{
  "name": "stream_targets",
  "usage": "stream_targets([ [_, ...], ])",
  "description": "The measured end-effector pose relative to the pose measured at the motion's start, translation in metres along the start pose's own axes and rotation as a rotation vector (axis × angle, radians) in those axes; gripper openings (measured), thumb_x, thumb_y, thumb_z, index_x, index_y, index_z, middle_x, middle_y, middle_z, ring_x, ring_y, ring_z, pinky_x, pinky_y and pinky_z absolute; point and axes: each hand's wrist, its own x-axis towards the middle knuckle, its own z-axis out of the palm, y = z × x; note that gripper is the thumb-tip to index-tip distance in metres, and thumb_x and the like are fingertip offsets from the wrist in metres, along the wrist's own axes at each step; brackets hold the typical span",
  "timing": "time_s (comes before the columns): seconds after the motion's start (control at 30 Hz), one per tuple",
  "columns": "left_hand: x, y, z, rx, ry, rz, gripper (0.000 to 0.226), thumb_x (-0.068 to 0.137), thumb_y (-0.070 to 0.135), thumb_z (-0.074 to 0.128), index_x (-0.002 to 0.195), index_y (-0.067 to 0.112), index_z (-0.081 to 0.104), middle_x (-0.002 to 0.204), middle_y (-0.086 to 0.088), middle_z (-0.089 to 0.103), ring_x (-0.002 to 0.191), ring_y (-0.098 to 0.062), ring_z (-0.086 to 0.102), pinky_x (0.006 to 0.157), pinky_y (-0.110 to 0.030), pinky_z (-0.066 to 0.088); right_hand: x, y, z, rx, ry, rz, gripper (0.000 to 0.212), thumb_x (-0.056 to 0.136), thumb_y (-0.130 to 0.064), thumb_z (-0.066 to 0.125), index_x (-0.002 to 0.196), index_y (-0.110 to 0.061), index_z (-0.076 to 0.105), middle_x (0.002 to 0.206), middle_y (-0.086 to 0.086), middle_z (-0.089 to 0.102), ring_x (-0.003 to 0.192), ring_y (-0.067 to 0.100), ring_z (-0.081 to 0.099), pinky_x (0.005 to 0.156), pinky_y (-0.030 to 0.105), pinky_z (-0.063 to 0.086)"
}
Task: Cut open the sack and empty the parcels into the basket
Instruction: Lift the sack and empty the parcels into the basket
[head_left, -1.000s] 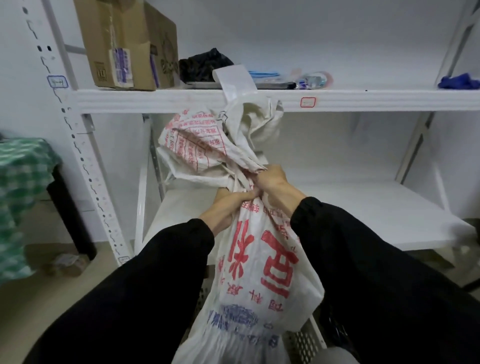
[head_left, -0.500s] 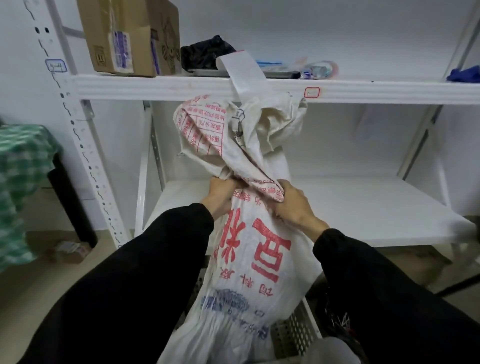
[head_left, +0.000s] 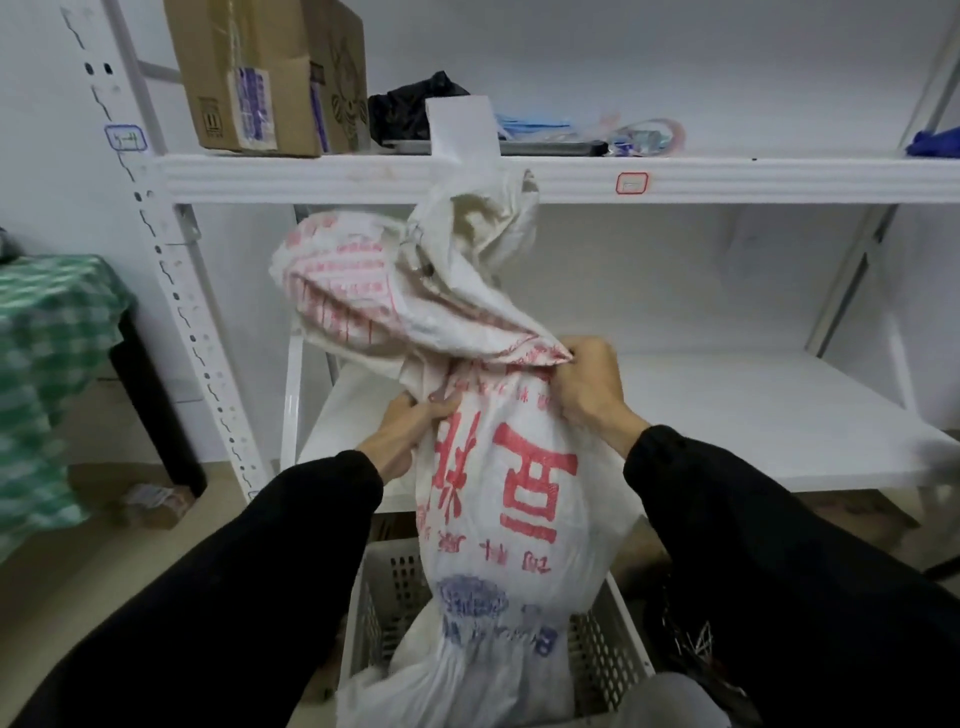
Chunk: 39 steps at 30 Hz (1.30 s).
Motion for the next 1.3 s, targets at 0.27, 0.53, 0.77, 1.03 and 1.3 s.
stream_targets([
  [0.27,0.023,-0.010,-0.006,-0.142,0.347,0.046,0.016,0.083,-0.002,0.061,0.069,0.005,0.061,0.071,-0.011,0.063,0.073,-0.028,0.061,0.063,-0.037,0.049,-0.008,0.014,-0.008,-0.017,-0.412,0.172,0.064,0.075,-0.024,0.080,0.132,-0.025,0.051,0.119,-0.010,0.049,0.111,0.014,0.051,0.091,0.031,0.046],
  [0.53,0.002,-0.030,0.003,-0.246,0.110,0.015,0.027,0.083,0.007,0.077,0.103,0.013,0.060,0.090,-0.007,0.074,0.077,-0.024,0.072,0.060,-0.031,0.059,-0.020,0.014,0.026,-0.152,0.034,0.254,0.026,0.087,0.001,0.041,0.070,-0.010,0.057,0.072,0.004,0.059,0.068,0.026,0.053,0.061,0.030,0.038],
  [0.77,0.012,-0.035,-0.015,-0.004,0.262,0.045,0.022,0.087,0.011,0.073,0.106,0.001,0.072,0.078,-0.002,0.070,0.071,-0.019,0.067,0.065,-0.023,0.059,-0.012,0.007,0.018,-0.100,-0.030,0.137,0.042,0.086,0.005,0.040,0.049,-0.016,0.041,0.054,-0.002,0.049,0.058,0.022,0.044,0.050,0.030,0.032],
  [1.03,0.025,0.007,-0.012,-0.046,0.245,0.208,0.006,0.081,0.008,0.078,0.081,0.013,0.076,0.082,-0.005,0.075,0.087,-0.027,0.073,0.084,-0.042,0.059,0.009,-0.014,0.004,-0.131,0.071,0.072,0.037,0.083,0.007,0.044,0.052,-0.012,0.045,0.056,0.000,0.048,0.061,0.021,0.047,0.055,0.027,0.031],
  [1.3,0.046,0.018,-0.023,-0.179,0.347,0.257,0.053,0.053,0.032,0.078,0.100,0.007,0.072,0.104,-0.007,0.073,0.096,-0.027,0.067,0.084,-0.042,0.056,0.023,-0.019,-0.016,-0.127,0.195,0.065,0.032,0.083,0.004,0.046,0.054,-0.009,0.045,0.061,0.009,0.049,0.065,0.028,0.051,0.059,0.037,0.036],
])
